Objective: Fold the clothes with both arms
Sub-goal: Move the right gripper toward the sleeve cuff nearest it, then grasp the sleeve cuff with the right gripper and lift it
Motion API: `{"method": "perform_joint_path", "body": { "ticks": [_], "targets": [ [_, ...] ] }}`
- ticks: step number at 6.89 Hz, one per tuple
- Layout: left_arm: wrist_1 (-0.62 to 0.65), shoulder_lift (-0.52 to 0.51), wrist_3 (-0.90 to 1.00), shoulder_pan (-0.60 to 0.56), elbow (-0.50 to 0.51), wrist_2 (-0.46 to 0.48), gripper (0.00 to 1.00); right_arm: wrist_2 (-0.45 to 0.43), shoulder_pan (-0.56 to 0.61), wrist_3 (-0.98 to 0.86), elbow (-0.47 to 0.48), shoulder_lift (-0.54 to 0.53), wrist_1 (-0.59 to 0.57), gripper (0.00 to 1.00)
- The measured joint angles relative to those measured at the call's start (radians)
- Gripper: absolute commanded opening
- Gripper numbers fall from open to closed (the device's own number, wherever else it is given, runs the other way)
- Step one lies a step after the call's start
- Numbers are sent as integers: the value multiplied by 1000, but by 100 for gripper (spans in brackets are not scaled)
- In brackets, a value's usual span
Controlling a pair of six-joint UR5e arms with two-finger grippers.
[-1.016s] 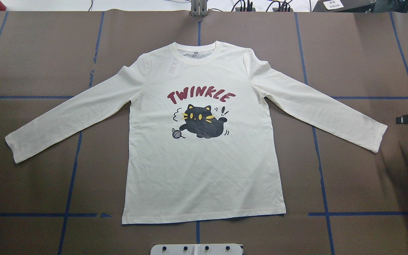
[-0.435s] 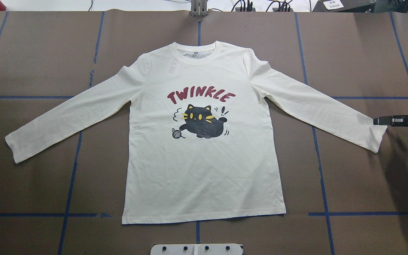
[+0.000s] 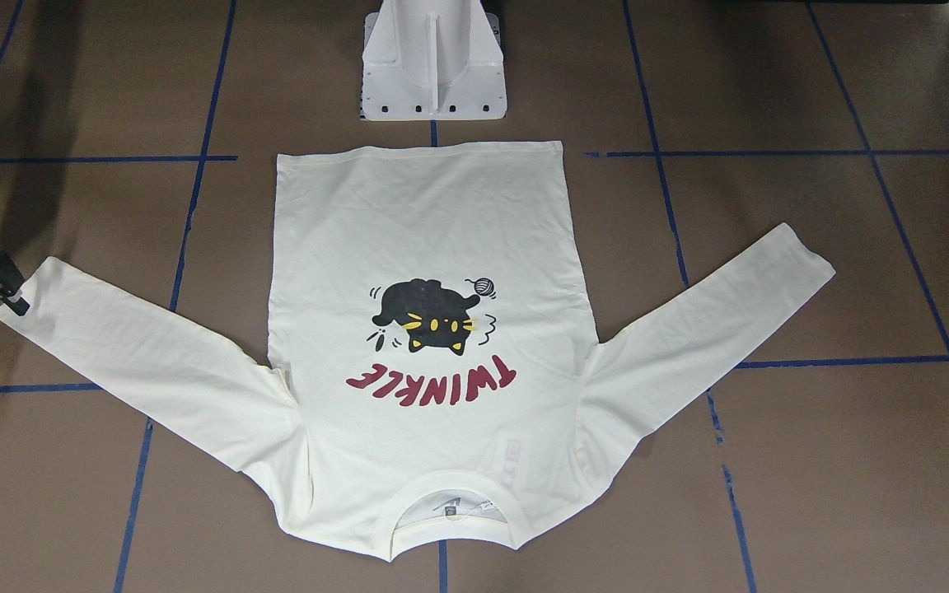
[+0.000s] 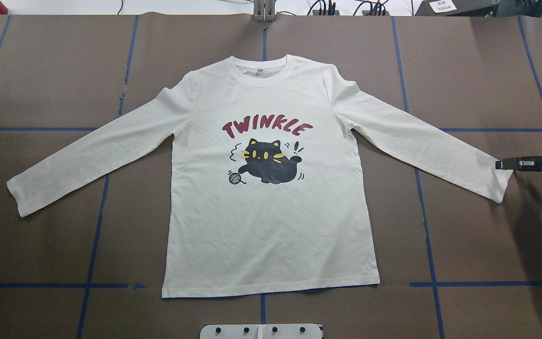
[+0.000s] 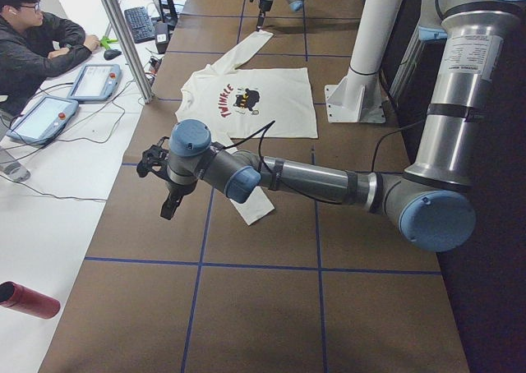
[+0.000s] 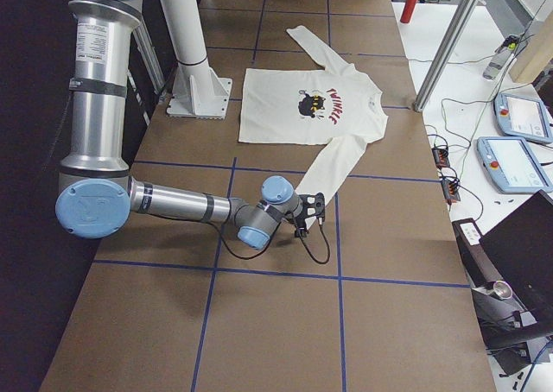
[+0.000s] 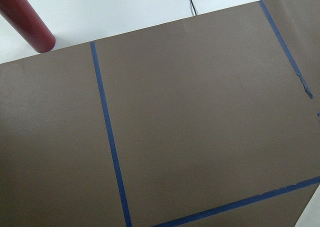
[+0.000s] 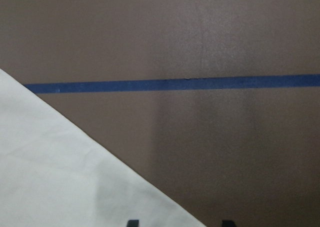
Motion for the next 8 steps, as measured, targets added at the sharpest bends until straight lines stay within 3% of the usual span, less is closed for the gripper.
{"method": "perform_joint_path", "body": {
  "ticks": [1, 2, 3, 8],
  "targets": [
    [0, 0, 0, 0, 0, 0, 100, 0, 0, -1, 0, -2, 0, 63],
    [0, 0, 0, 0, 0, -1, 100, 0, -1, -1, 0, -4, 0, 46],
    [0, -1, 0, 0, 0, 0, 100, 0, -1, -1, 2, -4, 0, 0],
    [0, -1, -1, 1, 0, -1, 100, 0, 3, -2, 33, 4, -4, 0]
  ]
}}
